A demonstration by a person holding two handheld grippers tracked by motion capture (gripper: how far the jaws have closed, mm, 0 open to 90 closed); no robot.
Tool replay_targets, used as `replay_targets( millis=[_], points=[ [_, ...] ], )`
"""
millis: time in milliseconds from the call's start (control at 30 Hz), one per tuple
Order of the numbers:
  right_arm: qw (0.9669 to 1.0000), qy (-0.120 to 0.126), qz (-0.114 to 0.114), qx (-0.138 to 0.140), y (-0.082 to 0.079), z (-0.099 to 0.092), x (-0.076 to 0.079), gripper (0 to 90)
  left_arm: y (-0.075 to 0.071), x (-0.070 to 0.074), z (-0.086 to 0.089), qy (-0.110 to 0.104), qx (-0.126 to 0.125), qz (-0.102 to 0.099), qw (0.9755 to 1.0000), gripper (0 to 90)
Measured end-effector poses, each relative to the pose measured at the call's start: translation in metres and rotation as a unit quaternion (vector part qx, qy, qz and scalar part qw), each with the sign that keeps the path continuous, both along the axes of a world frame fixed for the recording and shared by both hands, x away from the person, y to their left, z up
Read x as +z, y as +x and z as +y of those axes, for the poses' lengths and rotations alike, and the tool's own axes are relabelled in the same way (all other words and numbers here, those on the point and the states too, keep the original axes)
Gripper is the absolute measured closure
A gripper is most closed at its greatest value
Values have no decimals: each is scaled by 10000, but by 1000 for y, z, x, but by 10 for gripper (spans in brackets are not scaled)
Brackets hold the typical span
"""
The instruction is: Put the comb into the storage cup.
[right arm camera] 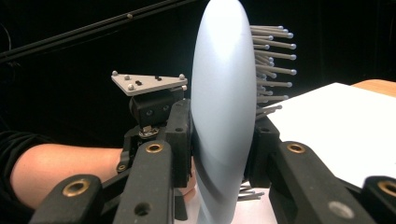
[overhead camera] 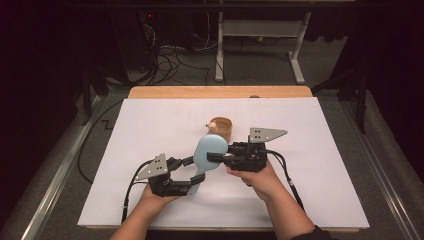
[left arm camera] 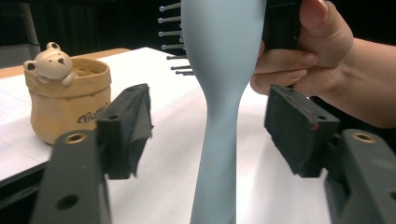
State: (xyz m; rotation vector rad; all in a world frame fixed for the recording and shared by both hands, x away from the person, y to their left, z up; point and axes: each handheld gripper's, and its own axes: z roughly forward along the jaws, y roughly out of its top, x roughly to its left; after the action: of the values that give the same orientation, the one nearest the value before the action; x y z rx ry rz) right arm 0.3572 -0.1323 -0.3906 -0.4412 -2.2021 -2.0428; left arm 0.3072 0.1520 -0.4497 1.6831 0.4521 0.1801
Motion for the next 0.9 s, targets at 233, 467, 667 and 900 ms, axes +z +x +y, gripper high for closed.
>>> replay_targets(
  millis=[233, 467, 667, 900],
  points=[
    [10000, -13, -26, -60, 0, -1, 1, 696, -1, 1, 0, 29, 142, -76, 9999, 182],
    [9999, -23, -59, -103, -1, -2, 2, 696, -1, 1, 1, 126, 284, -154, 9994, 119],
    [9998, -26, -108, -172, -1, -4, 3, 696, -1, 2, 3, 176, 444, -216, 9986, 74],
    [9992, -22, -211, -342, -3, -8, 4, 695, 0, 4, 9, 221, 660, -220, 9973, 42]
  ],
)
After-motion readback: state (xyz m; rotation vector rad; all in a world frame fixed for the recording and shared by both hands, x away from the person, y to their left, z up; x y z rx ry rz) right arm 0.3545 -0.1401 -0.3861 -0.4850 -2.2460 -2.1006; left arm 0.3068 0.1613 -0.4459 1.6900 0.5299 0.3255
